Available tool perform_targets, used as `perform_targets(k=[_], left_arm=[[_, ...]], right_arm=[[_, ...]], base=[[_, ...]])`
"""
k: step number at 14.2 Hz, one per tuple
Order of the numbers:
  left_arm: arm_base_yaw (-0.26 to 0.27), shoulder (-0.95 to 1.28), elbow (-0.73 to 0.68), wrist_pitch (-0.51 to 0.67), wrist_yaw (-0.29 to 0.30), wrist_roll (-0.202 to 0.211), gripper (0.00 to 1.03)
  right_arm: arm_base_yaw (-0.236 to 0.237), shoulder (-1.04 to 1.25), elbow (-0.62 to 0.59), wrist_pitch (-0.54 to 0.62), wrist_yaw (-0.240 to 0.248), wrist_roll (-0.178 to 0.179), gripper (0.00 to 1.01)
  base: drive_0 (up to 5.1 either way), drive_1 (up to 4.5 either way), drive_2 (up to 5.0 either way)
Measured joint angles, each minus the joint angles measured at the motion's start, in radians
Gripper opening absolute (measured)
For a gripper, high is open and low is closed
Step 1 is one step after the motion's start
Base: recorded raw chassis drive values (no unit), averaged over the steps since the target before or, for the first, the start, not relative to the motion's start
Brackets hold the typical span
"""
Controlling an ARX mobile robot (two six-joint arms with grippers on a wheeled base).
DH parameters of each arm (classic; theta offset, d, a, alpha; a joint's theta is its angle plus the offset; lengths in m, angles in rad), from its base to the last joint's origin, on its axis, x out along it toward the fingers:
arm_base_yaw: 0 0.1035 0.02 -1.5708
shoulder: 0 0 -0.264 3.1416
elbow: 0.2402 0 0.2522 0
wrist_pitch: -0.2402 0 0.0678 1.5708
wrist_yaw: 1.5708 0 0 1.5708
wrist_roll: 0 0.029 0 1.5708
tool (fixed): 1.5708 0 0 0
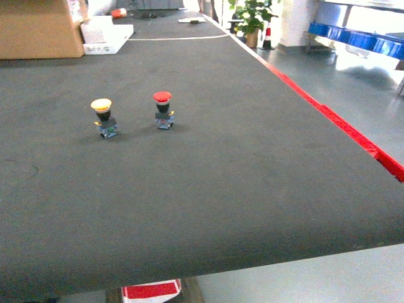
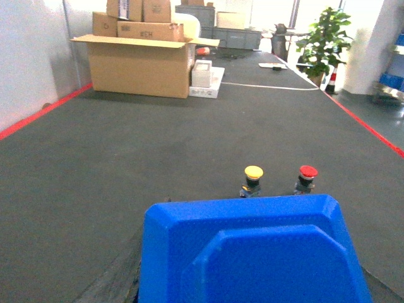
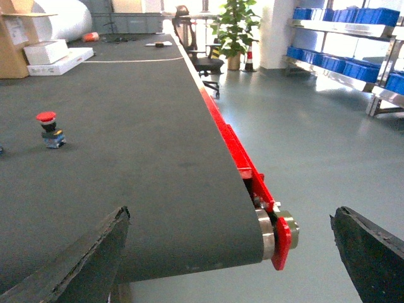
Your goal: Pick blue part to blue bin on bottom shelf
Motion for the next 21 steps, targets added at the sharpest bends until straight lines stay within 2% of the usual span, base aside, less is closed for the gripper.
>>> perform_targets(k=[21], left_arm=[[0.0,0.0,0.0,0.0,0.0,0.0,0.44]], right_arm=[[0.0,0.0,0.0,0.0,0.0,0.0,0.98]], base=[[-1.6,-1.56,-1.6]])
